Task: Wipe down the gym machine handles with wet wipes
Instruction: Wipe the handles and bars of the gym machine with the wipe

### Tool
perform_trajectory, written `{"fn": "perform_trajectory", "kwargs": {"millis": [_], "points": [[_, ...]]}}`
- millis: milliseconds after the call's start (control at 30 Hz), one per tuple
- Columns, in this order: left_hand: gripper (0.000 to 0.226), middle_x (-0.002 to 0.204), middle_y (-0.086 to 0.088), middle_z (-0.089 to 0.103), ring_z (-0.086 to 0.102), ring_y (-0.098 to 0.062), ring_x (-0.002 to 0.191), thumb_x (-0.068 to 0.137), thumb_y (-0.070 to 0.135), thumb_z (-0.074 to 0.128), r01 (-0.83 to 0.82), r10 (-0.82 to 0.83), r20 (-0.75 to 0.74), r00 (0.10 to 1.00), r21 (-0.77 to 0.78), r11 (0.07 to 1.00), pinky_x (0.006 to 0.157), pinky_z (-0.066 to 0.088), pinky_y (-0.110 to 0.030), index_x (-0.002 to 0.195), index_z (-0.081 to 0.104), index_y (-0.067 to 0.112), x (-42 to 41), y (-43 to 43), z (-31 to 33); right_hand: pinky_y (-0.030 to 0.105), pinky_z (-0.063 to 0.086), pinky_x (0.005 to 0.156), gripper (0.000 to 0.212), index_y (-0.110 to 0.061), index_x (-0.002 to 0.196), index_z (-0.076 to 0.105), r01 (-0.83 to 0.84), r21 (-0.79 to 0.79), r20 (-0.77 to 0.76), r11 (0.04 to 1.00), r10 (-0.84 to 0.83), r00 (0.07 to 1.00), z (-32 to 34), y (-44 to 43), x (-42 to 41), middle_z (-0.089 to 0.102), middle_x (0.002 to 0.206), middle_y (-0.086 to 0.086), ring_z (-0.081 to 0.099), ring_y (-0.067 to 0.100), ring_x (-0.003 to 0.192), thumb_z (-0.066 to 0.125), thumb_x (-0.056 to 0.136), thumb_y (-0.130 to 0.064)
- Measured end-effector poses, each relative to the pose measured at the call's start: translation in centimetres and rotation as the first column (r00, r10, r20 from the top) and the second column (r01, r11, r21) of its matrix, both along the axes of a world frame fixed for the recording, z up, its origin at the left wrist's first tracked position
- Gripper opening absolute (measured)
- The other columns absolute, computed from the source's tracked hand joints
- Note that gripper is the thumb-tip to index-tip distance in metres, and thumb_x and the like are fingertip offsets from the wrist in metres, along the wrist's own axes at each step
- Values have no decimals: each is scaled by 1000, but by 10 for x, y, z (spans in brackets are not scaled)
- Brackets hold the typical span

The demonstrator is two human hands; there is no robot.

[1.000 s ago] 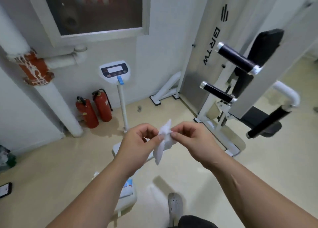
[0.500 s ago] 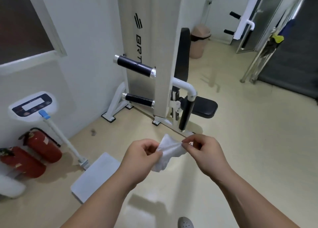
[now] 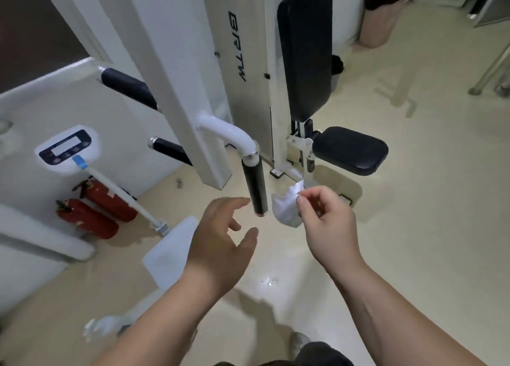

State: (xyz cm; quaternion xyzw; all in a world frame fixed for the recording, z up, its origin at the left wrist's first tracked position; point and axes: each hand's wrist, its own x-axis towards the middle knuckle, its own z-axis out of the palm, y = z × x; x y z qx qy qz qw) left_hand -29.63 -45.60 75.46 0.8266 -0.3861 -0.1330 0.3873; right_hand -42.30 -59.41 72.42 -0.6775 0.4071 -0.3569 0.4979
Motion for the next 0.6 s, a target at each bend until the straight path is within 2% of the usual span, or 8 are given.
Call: {"fn": "perform_trajectory", "kwargs": {"millis": [67, 167, 233, 300, 367, 433, 500, 600], "points": [[50, 134, 11, 47, 53, -2, 101, 86, 19, 69, 15, 5, 275, 962, -68, 998, 85, 40, -7, 131, 53, 34, 6, 3, 6, 15, 44, 65, 16, -27, 85, 64, -54, 20, 48, 998, 53, 997, -2, -9, 7, 66, 77, -15, 59, 2, 71, 63, 96, -16], [64, 154, -8, 35, 50, -24, 125, 85, 16, 68, 64, 23, 585, 811, -127, 990, 100, 46, -30, 145, 45, 17, 23, -5, 20, 14, 42, 66, 9, -20, 90, 63, -133, 10, 137, 991, 131, 982, 1, -18, 22, 62, 75, -20, 57, 2, 71, 60, 98, -14], [62, 157, -22, 34, 42, -20, 133, 88, 13, 68, 120, 20, 690, 723, -154, 981, 109, 36, -24, 145, 46, 9, 33, -17, 35, 12, 42, 69, 11, -21, 91, 62, -144, -13, 213, 990, 143, 966, 8, -19, 33, 63, 77, -24, 59, 0, 74, 60, 98, -12], [53, 156, -27, 35, 40, -20, 141, 94, 16, 66, 164, -11, 726, 688, -142, 976, 115, 29, -21, 144, 49, 6, 38, -29, 48, 12, 44, 72, 13, -25, 94, 62, -154, 2, 281, 988, 147, 948, 17, -17, 43, 66, 79, -22, 63, -1, 78, 61, 97, -13], [44, 154, -22, 42, 46, -29, 141, 100, 26, 60, 174, -33, 713, 701, -126, 977, 116, 36, -28, 140, 56, 8, 39, -39, 55, 12, 48, 78, 16, -26, 105, 62, -185, 62, 352, 981, 152, 923, 23, -10, 51, 73, 87, -16, 68, -1, 86, 63, 97, -13], [37, 148, -18, 51, 59, -33, 127, 102, 30, 58, 171, -20, 692, 721, -150, 974, 105, 50, -40, 133, 64, 10, 40, -44, 52, 12, 50, 87, 25, -20, 121, 64, -205, 125, 416, 971, 136, 899, 24, -4, 59, 76, 101, -9, 70, -1, 98, 63, 97, -11], [31, 140, -20, 56, 67, -40, 105, 99, 23, 65, 169, 19, 685, 728, -207, 964, 92, 56, -44, 125, 69, 8, 41, -49, 47, 15, 51, 94, 26, -10, 122, 69, -212, 196, 461, 957, 101, 882, 15, 1, 65, 76, 110, -5, 69, 1, 106, 61, 98, -8], [27, 133, -20, 59, 68, -42, 98, 92, 17, 73, 138, 75, 659, 748, -266, 954, 97, 52, -30, 117, 72, 6, 42, -54, 44, 23, 53, 95, 24, -9, 118, 74, -209, 364, 459, 908, 20, 888, -12, 7, 69, 76, 112, -5, 70, 3, 106, 59, 99, -7]]}}
